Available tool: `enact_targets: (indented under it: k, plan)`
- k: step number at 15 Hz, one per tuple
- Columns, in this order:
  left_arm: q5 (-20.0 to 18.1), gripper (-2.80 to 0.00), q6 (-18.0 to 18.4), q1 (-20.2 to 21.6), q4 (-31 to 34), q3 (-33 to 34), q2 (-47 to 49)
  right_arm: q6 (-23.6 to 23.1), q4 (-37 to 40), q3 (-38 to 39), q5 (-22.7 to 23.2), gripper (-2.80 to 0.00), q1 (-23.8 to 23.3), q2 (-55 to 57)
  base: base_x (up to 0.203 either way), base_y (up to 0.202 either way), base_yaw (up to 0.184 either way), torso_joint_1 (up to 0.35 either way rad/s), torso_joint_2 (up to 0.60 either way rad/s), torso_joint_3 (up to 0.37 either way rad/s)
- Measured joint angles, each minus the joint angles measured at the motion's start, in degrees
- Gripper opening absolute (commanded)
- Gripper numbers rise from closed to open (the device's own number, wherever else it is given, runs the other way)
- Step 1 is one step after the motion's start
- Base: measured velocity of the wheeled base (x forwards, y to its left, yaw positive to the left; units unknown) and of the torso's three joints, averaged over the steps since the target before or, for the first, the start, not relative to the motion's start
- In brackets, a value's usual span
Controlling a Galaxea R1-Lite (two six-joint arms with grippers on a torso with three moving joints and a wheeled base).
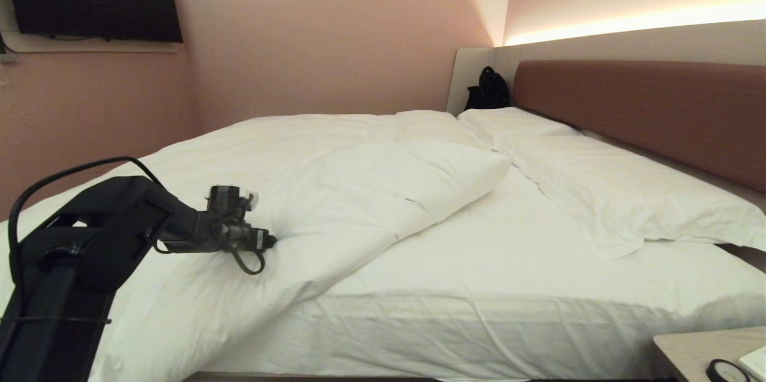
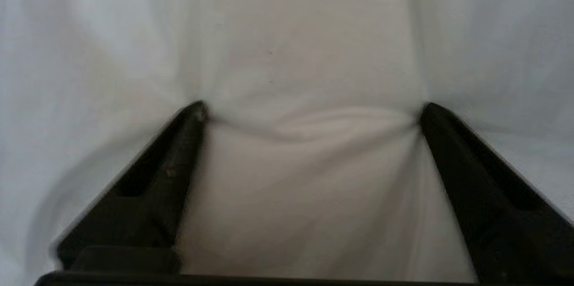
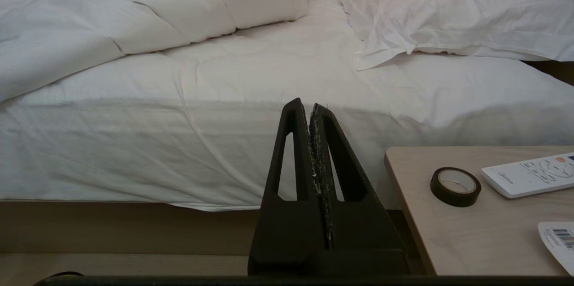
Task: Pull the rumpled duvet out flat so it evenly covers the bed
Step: Hold the folded corner of the quilt
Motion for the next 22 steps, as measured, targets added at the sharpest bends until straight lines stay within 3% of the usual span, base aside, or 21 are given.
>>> enact_targets:
  k: [3,9,14,21,22]
  plan:
    - [-1.4,-2.8,-4.1,-0.5,1.1,1.8,-3.7,0.0,0.0,0.0,0.0,-2.8,0.0,0.0,0.0,0.0,0.0,0.0,0.0,0.0]
    - [-2.4,-2.8,-7.4,-1.8,2.6,5.1,-8.8,0.0,0.0,0.0,0.0,-2.8,0.0,0.0,0.0,0.0,0.0,0.0,0.0,0.0]
    - [-2.9,-2.8,-8.5,-3.4,2.8,8.4,-13.3,0.0,0.0,0.0,0.0,-2.8,0.0,0.0,0.0,0.0,0.0,0.0,0.0,0.0]
    - [-2.7,-2.8,-9.0,-2.3,2.6,11.2,-16.4,0.0,0.0,0.0,0.0,-2.8,0.0,0.0,0.0,0.0,0.0,0.0,0.0,0.0]
    - [-2.7,0.0,-9.1,-2.0,2.6,11.7,-16.6,0.0,0.0,0.0,0.0,-2.8,0.0,0.0,0.0,0.0,0.0,0.0,0.0,0.0]
